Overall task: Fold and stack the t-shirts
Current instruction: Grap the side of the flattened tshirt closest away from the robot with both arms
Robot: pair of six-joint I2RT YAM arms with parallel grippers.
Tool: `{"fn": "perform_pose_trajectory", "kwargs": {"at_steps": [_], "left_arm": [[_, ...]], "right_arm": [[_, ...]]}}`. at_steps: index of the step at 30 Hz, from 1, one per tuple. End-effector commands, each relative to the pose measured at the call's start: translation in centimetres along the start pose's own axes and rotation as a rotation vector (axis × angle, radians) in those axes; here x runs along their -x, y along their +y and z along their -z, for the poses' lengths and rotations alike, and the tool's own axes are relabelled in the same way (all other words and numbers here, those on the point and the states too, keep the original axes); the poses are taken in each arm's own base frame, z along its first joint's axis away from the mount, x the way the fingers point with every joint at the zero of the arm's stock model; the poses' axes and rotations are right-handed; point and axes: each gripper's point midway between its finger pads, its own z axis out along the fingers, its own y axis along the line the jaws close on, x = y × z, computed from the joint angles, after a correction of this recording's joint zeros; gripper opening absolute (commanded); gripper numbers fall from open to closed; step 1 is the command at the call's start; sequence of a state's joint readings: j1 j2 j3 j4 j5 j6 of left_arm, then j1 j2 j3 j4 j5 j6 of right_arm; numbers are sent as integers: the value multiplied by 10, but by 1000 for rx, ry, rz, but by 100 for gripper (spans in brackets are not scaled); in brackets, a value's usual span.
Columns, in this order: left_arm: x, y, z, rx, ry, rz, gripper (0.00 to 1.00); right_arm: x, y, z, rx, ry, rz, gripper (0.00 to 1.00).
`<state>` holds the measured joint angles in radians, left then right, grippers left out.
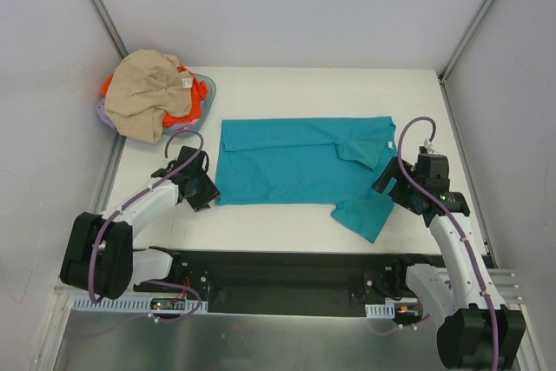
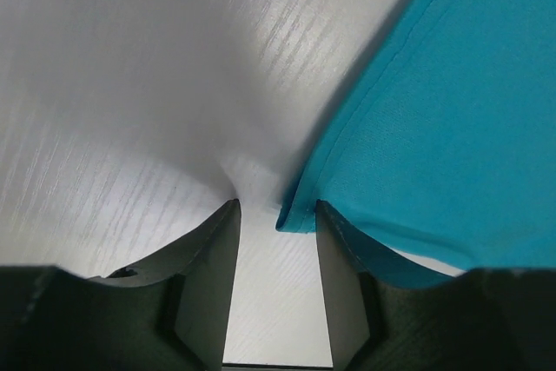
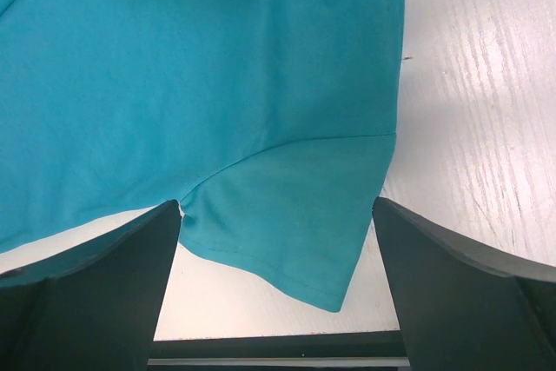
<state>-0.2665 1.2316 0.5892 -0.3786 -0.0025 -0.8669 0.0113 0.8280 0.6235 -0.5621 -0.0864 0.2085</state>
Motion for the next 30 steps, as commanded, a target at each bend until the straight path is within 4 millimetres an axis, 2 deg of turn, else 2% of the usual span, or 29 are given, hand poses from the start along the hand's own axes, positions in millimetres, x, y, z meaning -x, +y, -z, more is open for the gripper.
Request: {"fn": "perform_pose_trajectory", "kwargs": {"at_steps": [1,6,10,11,13,17,20,22,23,25,26,27,28,30], "left_arm": [[0,-7,-11,-14,30,23,36],[-14,-7,-16,-23,105,33,27],[-13,0,-17,1,82,40,20],[-14,0,-17,-1,83,42,11],[-14,-1,-16,-9,85,42,1],[-14,-3,-13,-23,85,34,0],[-11,-3,-11,-32,66,21,0],[-8,-5,-7,-43,50,12,0],[-7,-5,-6,-46,43,0,0],[-4,-4,-3,-44,21,-11,0],[-3,-3,-2,-39,14,-16,0],[0,-1,-1,-28,1,-17,0],[-1,1,0,-19,0,-21,0],[1,2,2,-13,-7,-25,0]], "right_arm": [[8,2,1,2,-23,12,97],[6,-6,0,-43,-15,18,97],[4,-8,1,-51,-5,22,97],[4,-9,1,-54,-5,21,97],[3,-10,3,-60,-1,26,97],[-4,-13,7,-80,42,38,97],[-22,-16,15,-93,130,18,98],[-42,-12,24,-75,215,-8,99],[-51,-7,27,-60,248,19,99],[-64,-12,35,-113,270,44,99],[-76,-8,38,-115,301,111,99],[-81,-16,39,-167,311,139,99],[-90,-13,39,-168,335,170,99],[-103,-19,34,-209,383,189,99]]}}
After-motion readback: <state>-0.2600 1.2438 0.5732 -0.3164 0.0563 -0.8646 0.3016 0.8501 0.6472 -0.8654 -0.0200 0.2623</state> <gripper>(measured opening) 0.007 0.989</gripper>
